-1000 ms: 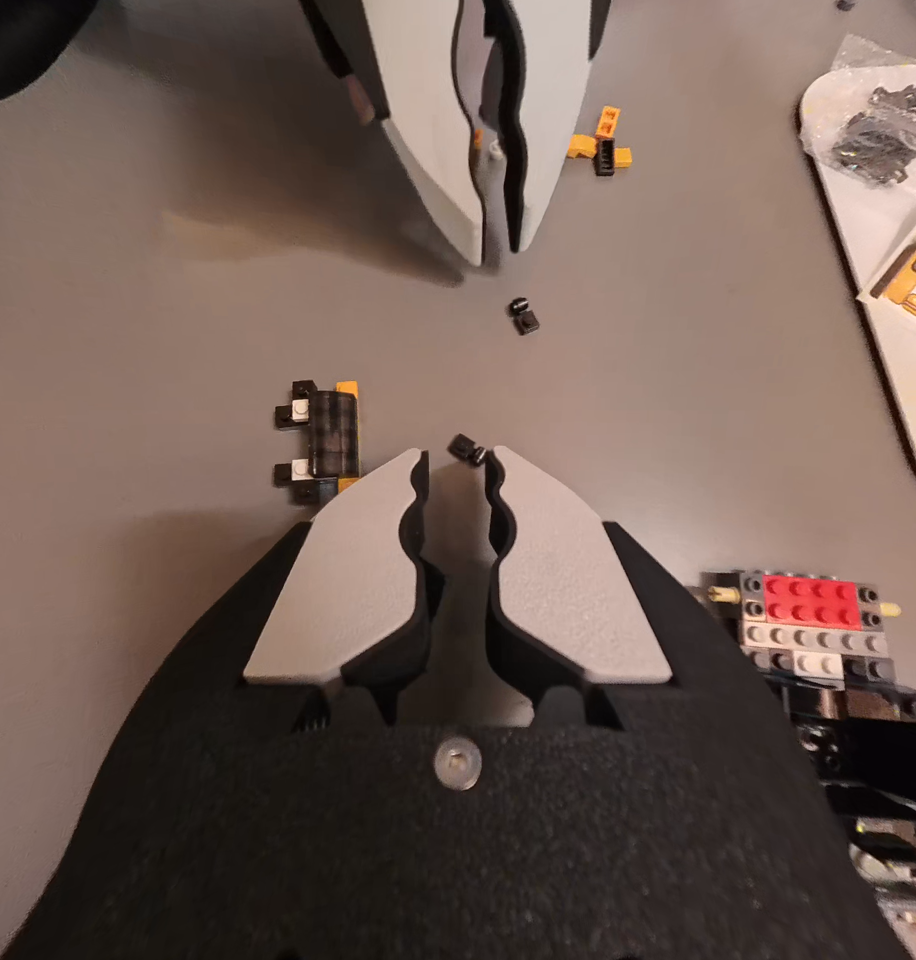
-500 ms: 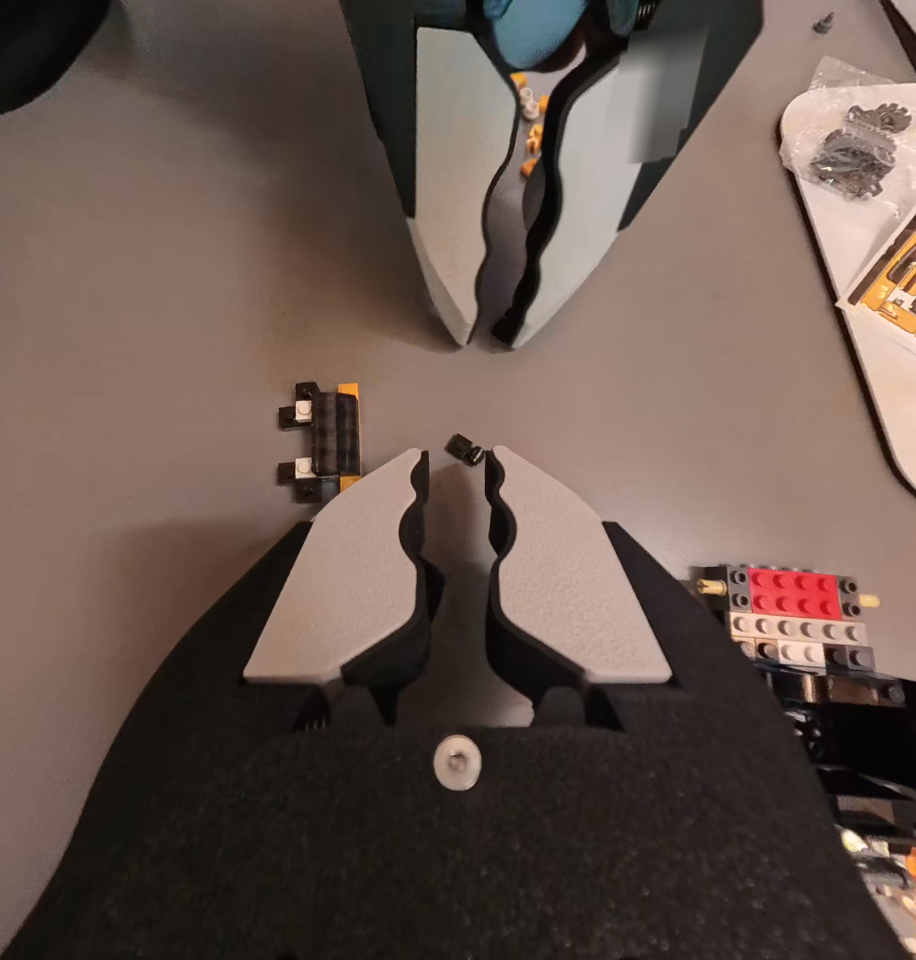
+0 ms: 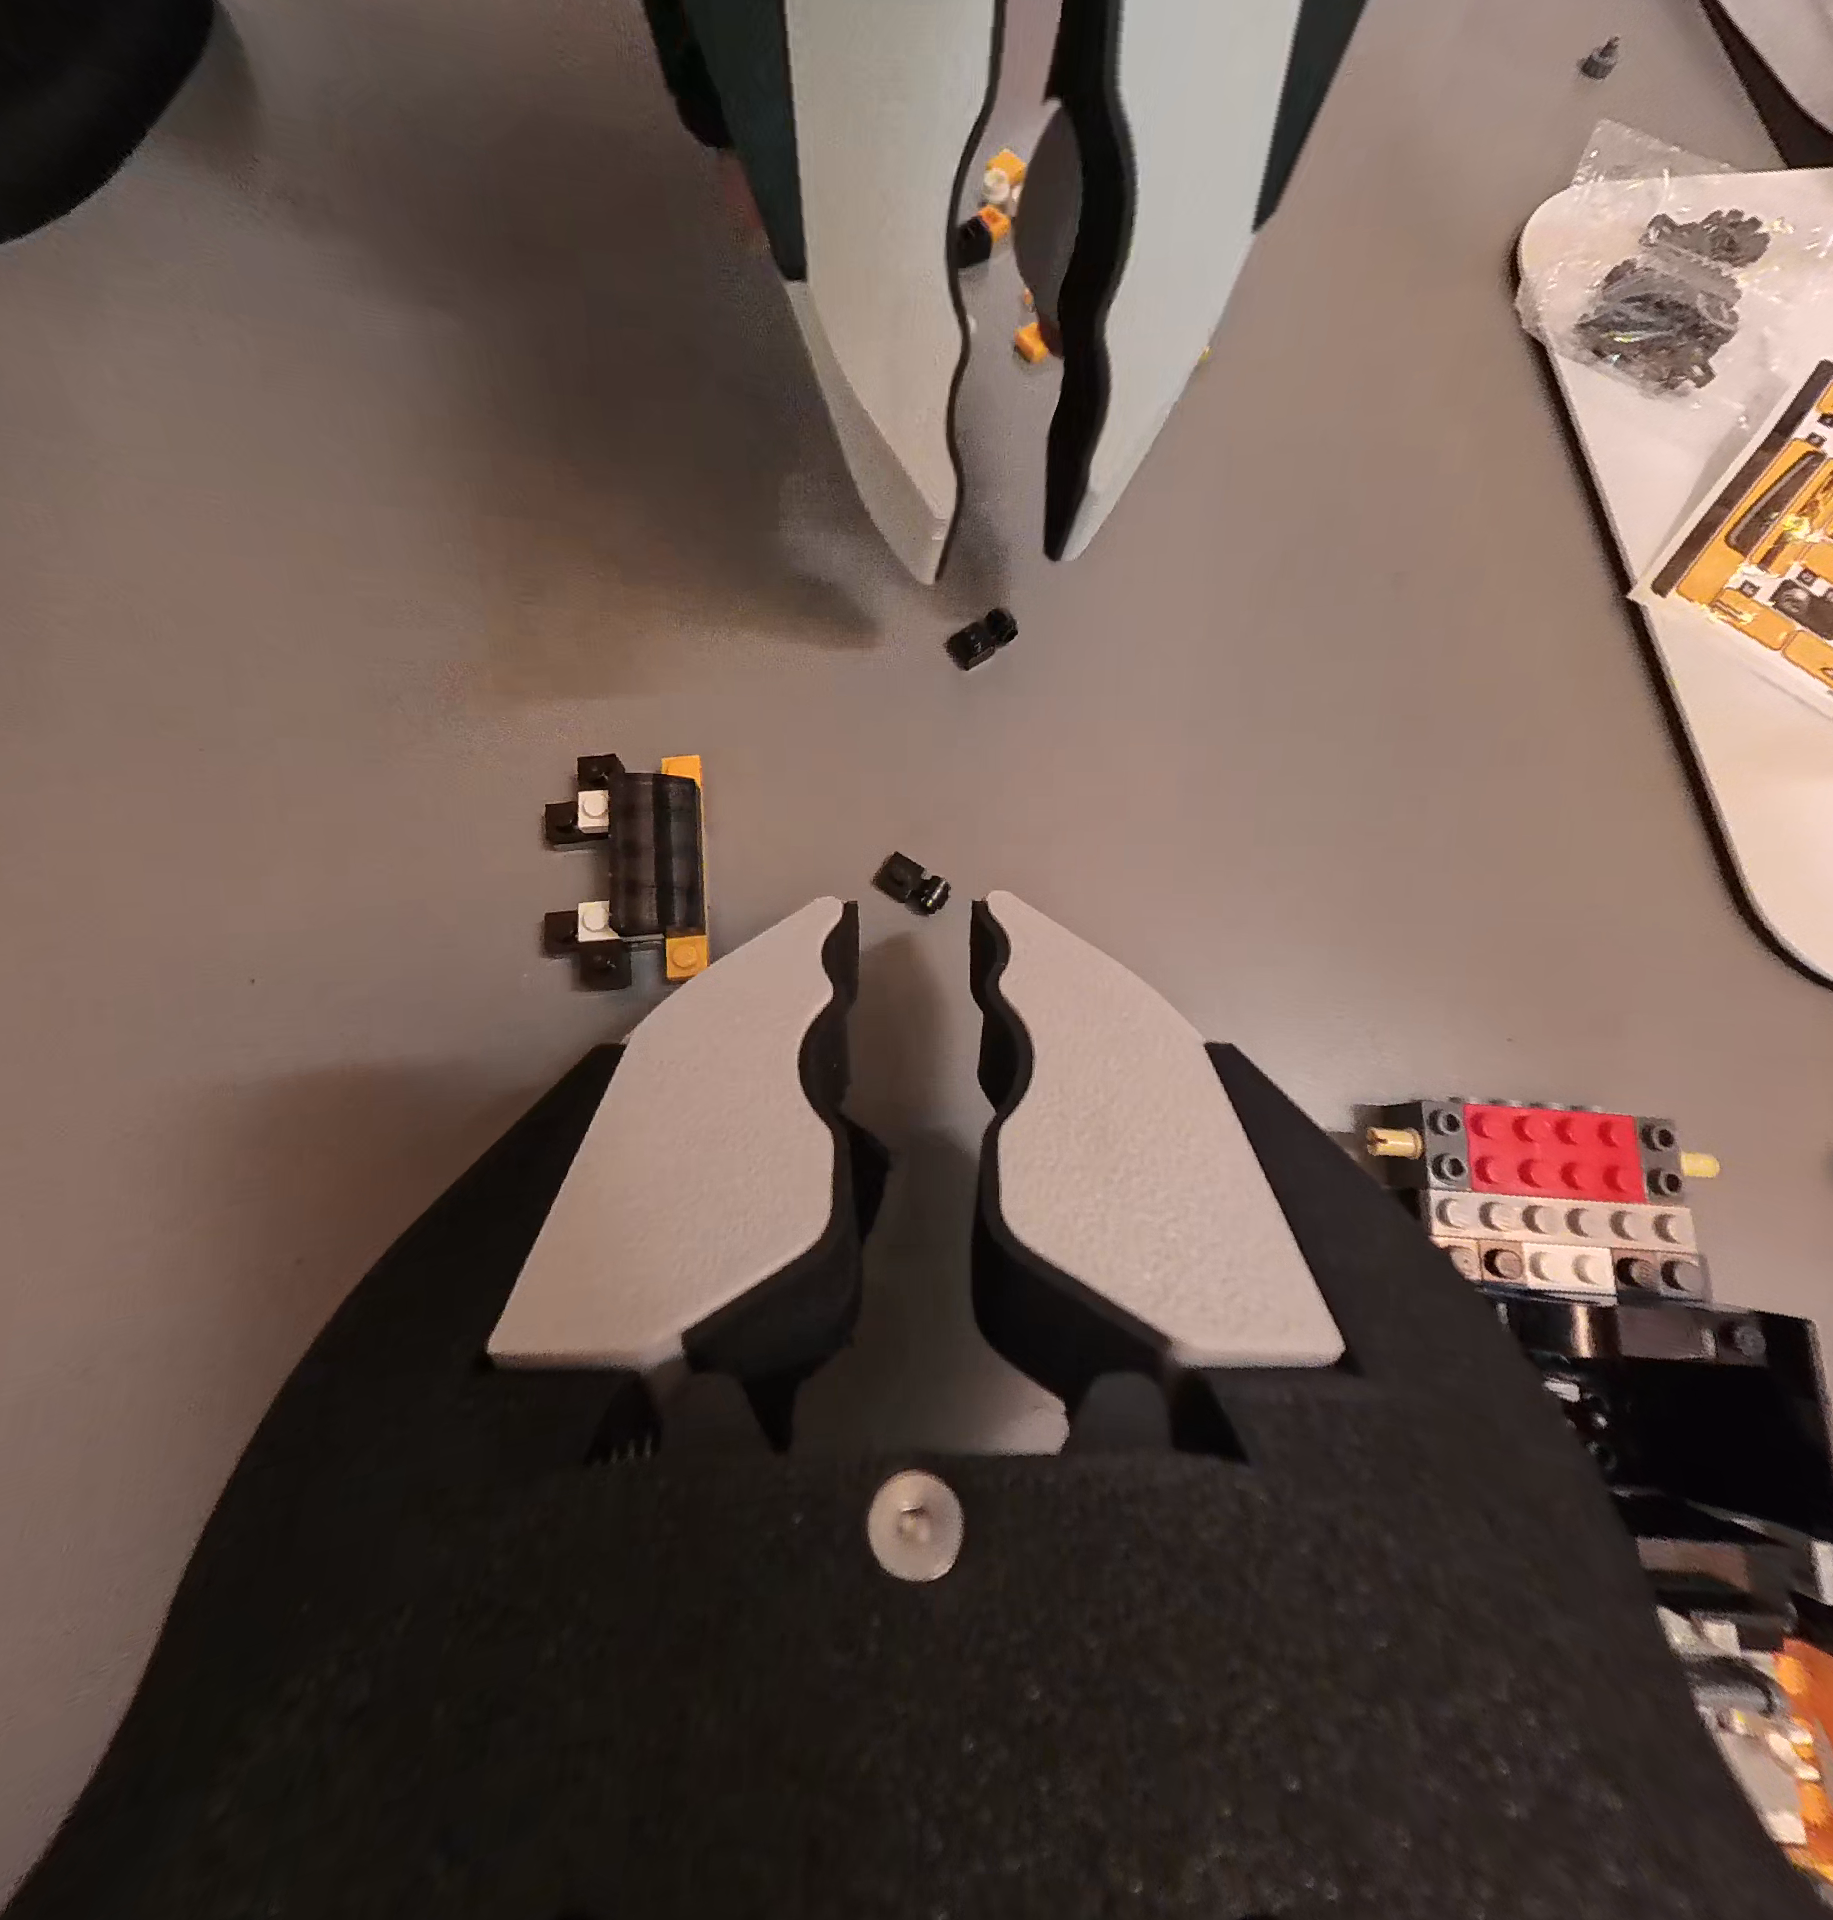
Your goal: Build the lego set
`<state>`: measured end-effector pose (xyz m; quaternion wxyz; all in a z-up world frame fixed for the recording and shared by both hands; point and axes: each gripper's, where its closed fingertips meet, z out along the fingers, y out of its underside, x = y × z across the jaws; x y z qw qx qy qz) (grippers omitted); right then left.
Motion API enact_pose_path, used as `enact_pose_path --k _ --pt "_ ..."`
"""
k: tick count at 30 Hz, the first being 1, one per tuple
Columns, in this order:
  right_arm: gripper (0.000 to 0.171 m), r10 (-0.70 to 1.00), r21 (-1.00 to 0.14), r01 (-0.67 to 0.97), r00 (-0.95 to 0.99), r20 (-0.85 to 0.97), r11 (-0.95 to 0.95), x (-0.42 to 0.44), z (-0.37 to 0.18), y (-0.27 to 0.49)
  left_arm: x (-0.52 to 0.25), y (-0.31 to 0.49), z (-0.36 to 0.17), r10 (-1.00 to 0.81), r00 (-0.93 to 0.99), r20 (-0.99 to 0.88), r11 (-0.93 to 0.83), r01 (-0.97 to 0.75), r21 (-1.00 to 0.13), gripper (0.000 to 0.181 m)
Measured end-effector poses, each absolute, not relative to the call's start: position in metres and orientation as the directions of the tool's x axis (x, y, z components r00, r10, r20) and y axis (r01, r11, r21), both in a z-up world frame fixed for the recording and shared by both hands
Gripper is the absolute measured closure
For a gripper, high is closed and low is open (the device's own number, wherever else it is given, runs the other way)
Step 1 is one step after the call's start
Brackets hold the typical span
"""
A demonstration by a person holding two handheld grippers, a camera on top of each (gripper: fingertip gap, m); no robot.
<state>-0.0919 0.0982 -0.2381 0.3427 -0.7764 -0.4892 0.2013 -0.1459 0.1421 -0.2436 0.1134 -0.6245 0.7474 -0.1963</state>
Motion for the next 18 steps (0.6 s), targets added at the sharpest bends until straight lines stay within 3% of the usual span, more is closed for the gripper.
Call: enact_pose_path --k 7,11,18 --pt "0.151 0.897 -0.727 0.625 0.442 0.029 -0.284 -0.093 -0.238 0.098 -0.148 0.138 -0.262 -0.987 -0.129 0.100 0.079 -0.913 -0.400 0.157" --pt "0.151 0.896 -0.731 0.619 0.444 0.026 -0.286 -0.092 -0.238 0.099 -0.146 0.135 -0.263 -0.977 -0.193 0.094 0.143 -0.909 -0.391 0.167" --pt "0.151 0.896 -0.747 0.610 0.442 0.042 -0.266 -0.089 -0.234 0.099 -0.139 0.121 -0.262 -0.955 -0.288 0.067 0.231 -0.867 -0.441 0.167"
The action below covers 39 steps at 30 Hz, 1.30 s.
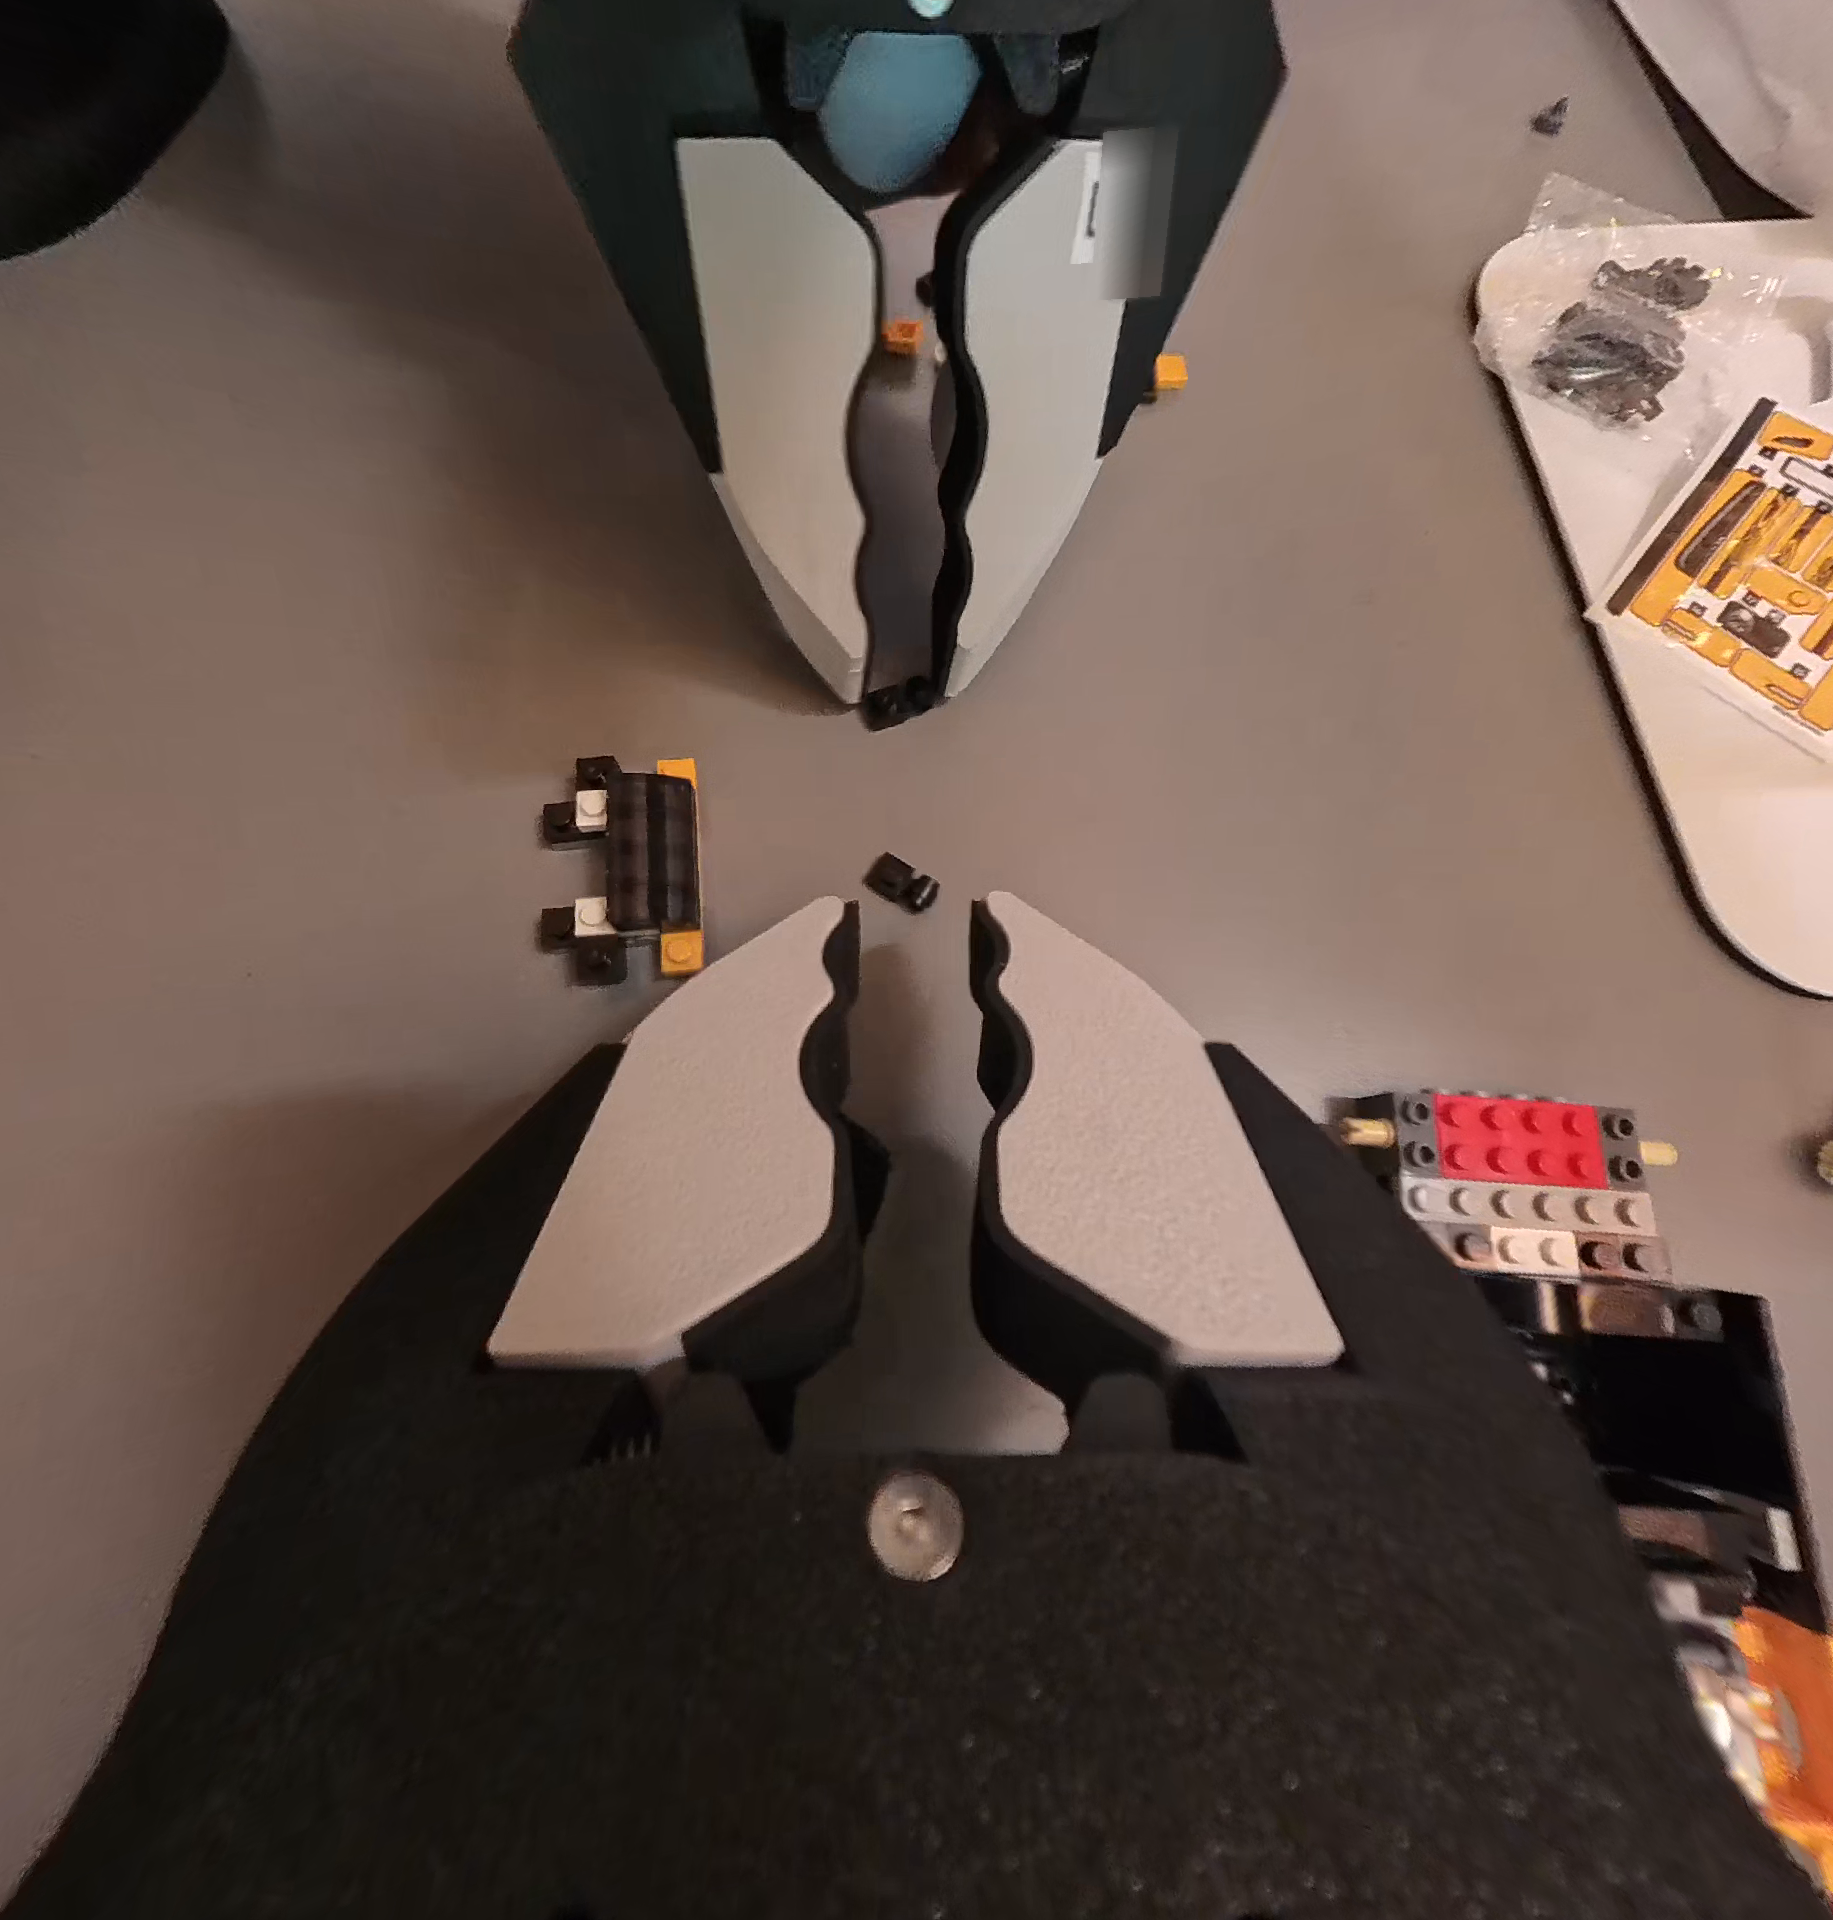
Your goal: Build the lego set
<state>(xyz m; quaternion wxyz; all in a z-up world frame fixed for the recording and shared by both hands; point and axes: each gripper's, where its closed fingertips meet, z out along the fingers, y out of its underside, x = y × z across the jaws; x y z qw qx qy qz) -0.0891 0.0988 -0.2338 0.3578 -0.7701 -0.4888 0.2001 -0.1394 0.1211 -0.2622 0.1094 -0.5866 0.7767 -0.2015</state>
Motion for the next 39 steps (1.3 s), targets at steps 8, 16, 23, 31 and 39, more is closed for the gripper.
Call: enact_pose_path --k 8,16,23,31,39 --pt "0.151 0.832 -0.804 0.522 0.552 0.062 -0.286 -0.075 -0.217 0.117 -0.145 0.113 -0.223 -0.980 -0.191 -0.060 0.184 -0.738 -0.649 0.153" --pt "0.146 0.625 -0.910 0.320 0.775 0.092 -0.263 -0.041 -0.181 0.140 -0.258 0.151 -0.117 -0.951 0.259 -0.169 0.047 -0.419 -0.907 0.180" --pt "0.171 0.364 -0.987 0.128 0.928 0.086 -0.093 -0.007 -0.139 0.136 -0.463 0.214 -0.071 -0.620 0.779 -0.094 -0.023 -0.138 -0.990 0.181" --pt "0.171 0.177 -0.995 0.085 0.981 0.076 -0.045 0.010 -0.133 0.126 -0.592 0.242 -0.105 -0.346 0.937 -0.046 -0.101 -0.086 -0.991 0.181" --pt "0.171 0.093 -0.988 0.134 0.988 0.127 -0.077 0.007 -0.139 0.134 -0.632 0.249 -0.127 -0.297 0.954 0.037 -0.128 -0.002 -0.992 0.181"
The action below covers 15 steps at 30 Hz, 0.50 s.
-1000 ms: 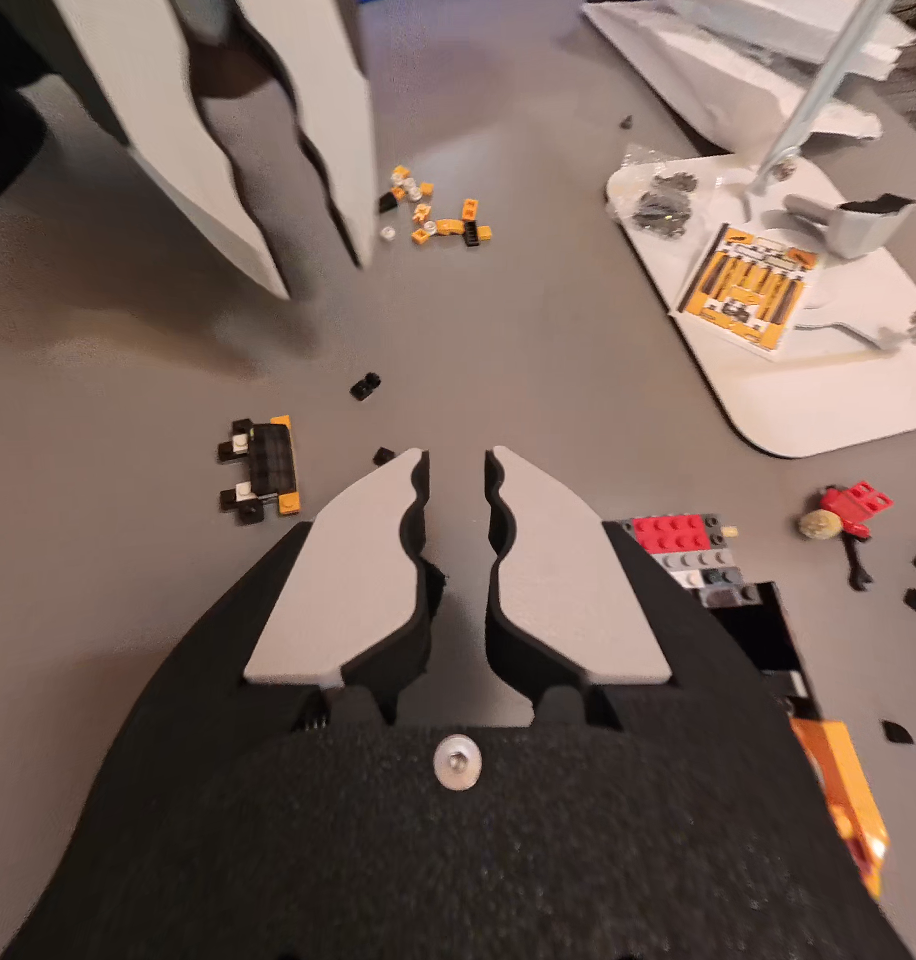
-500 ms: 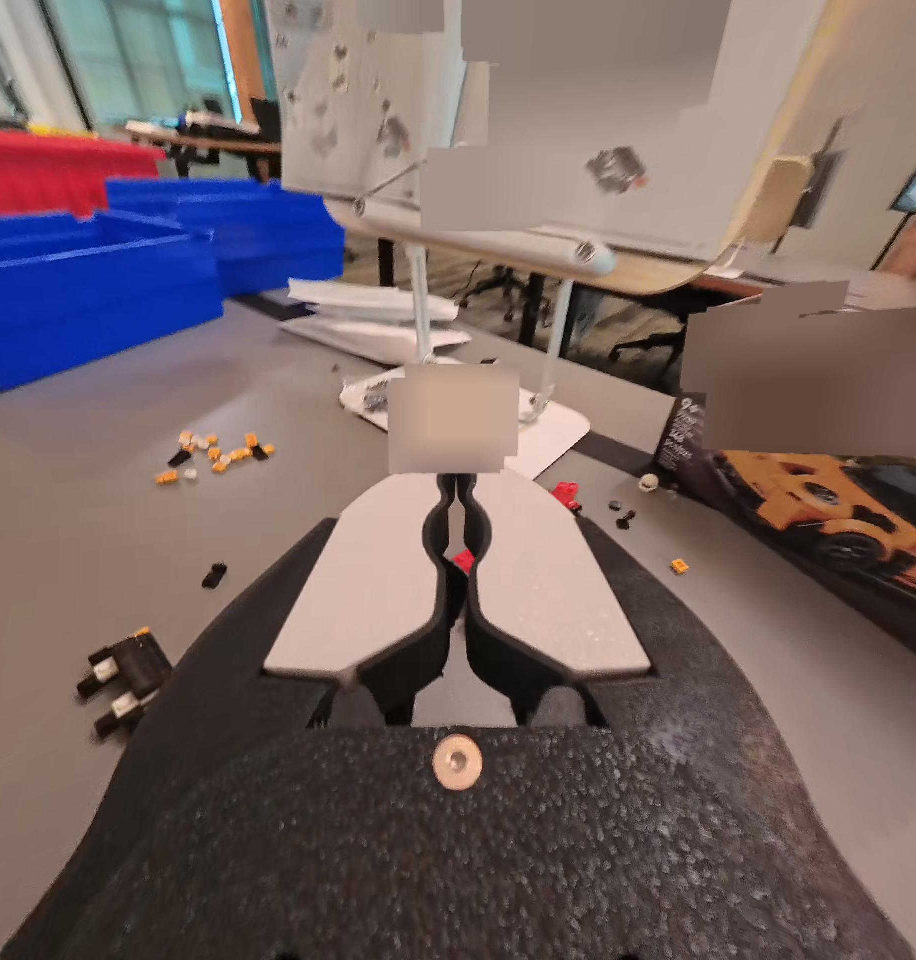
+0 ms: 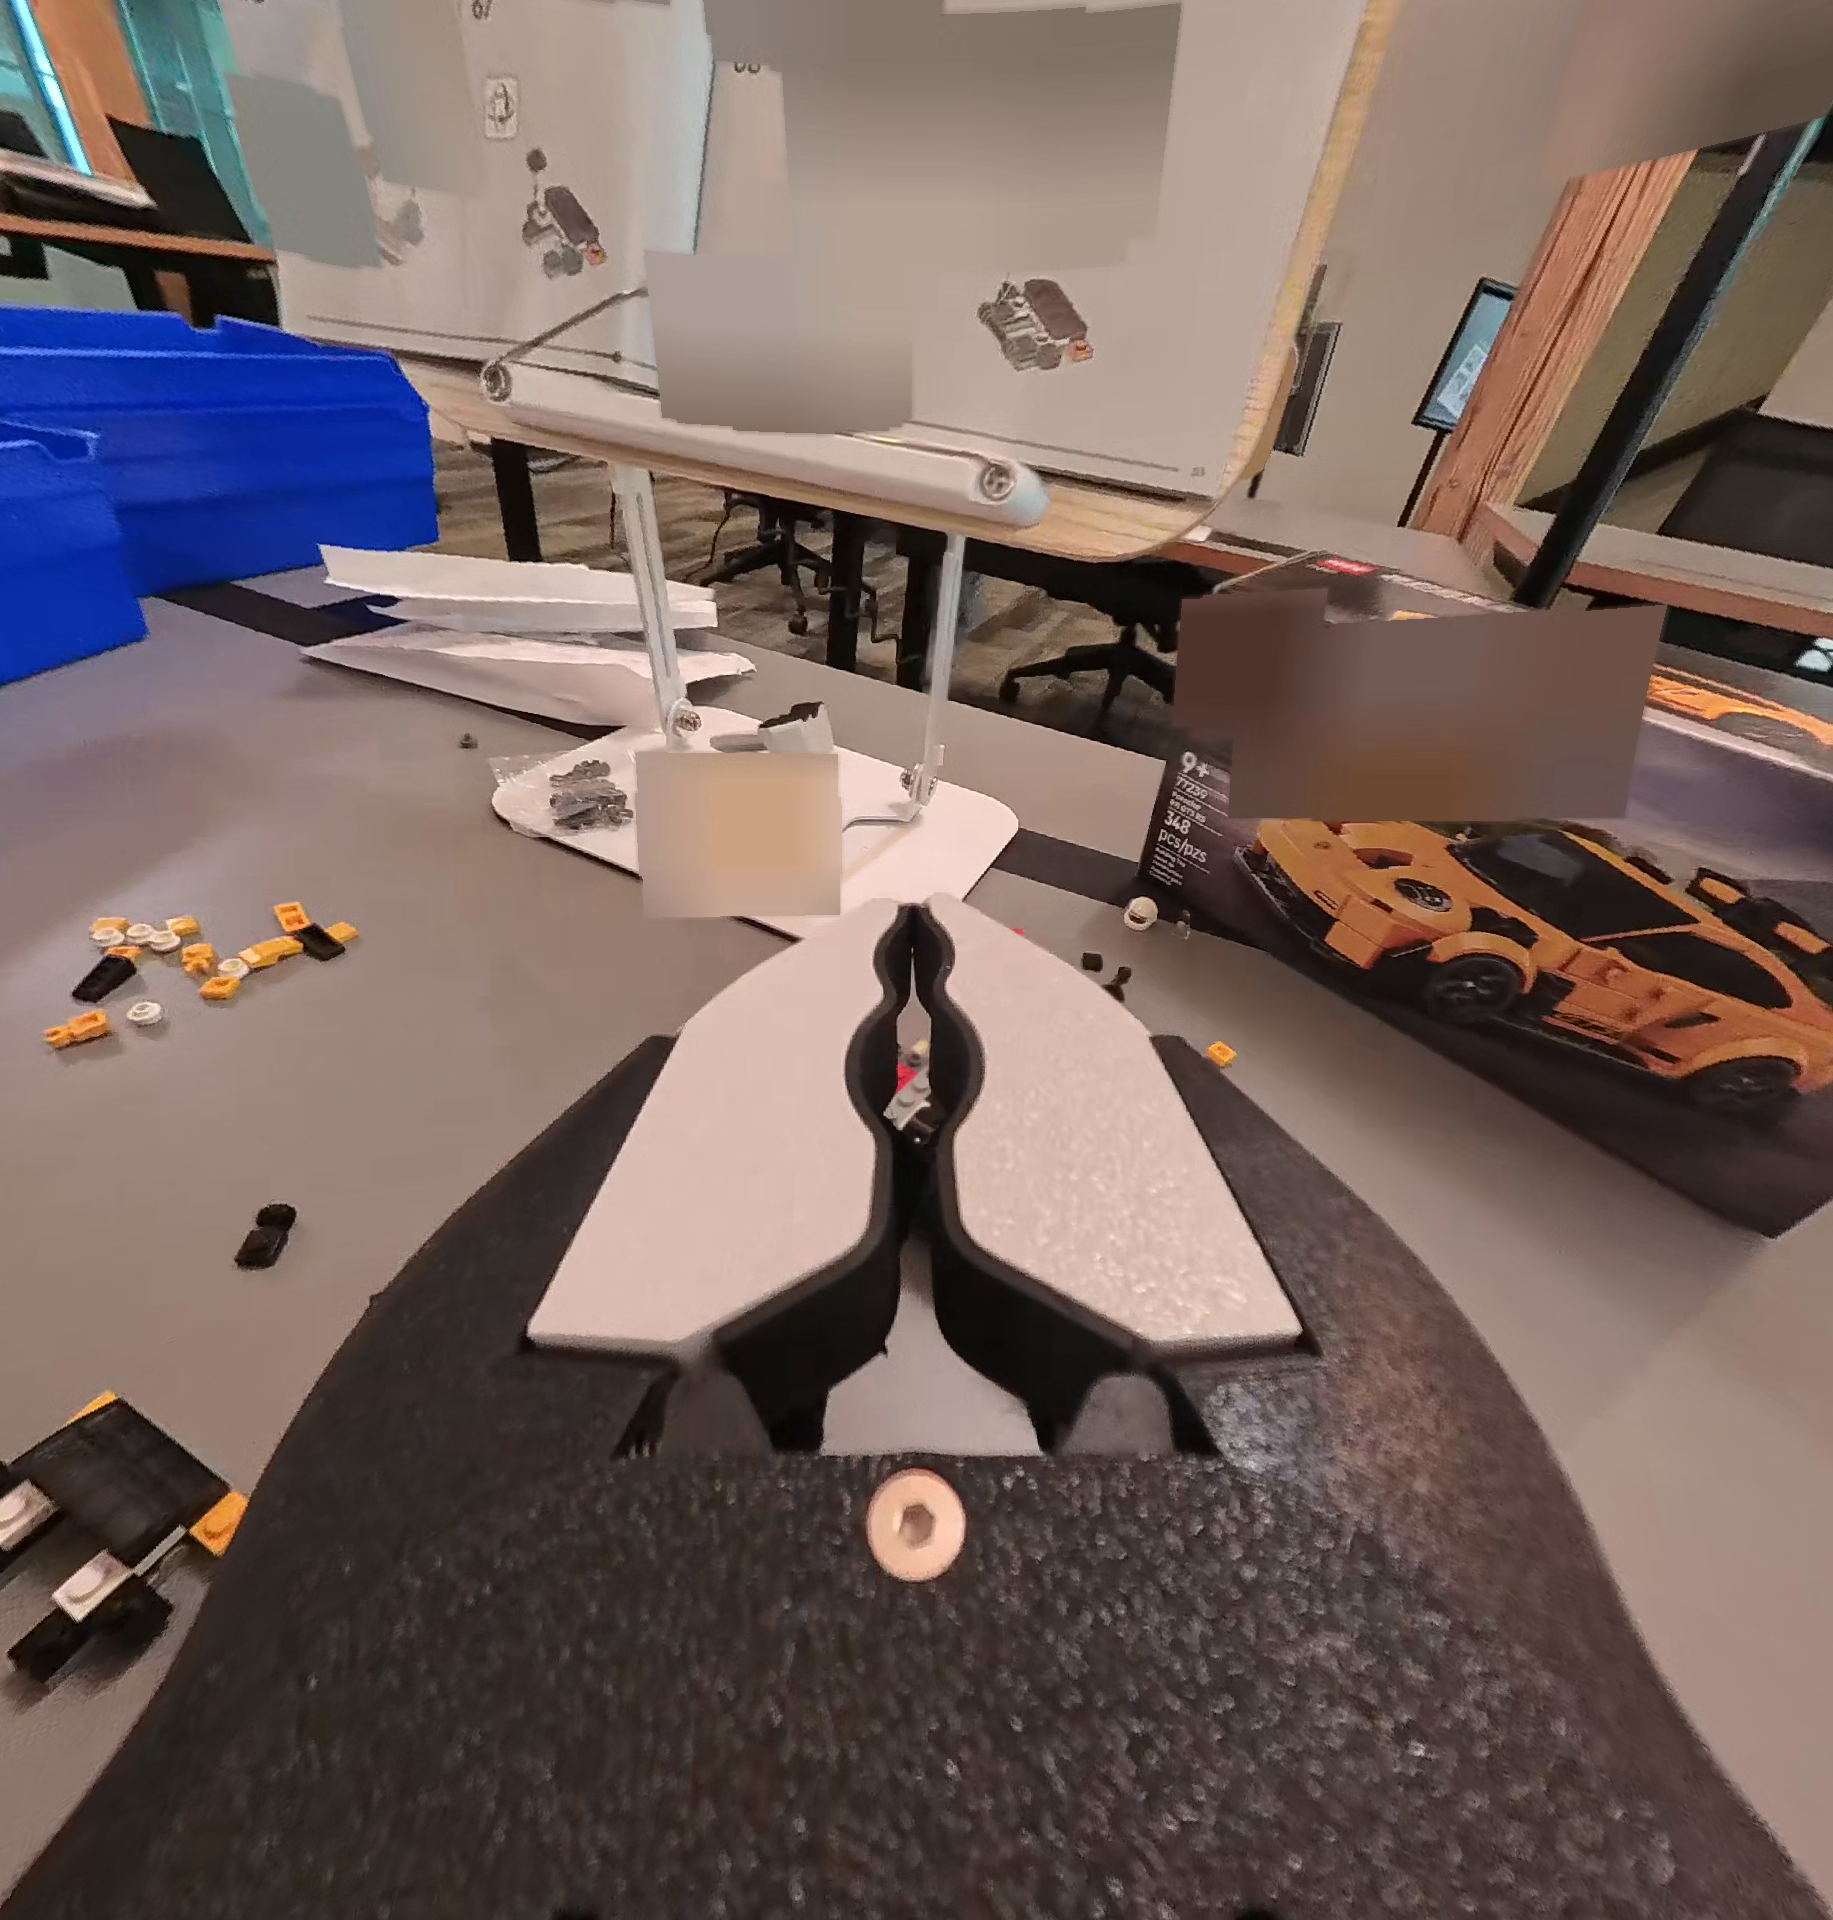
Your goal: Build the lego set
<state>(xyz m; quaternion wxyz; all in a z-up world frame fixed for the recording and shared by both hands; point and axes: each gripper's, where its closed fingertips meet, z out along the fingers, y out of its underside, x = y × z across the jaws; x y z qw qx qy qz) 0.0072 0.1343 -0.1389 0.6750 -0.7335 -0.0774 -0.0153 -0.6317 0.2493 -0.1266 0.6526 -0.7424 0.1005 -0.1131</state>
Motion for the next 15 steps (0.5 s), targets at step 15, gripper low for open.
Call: enact_pose_path --k 15 --pt "0.171 0.157 -0.988 0.141 0.979 0.131 -0.055 -0.001 -0.138 0.138 -0.500 0.385 -0.186 -0.603 0.798 0.005 -0.582 -0.436 -0.686 0.181"
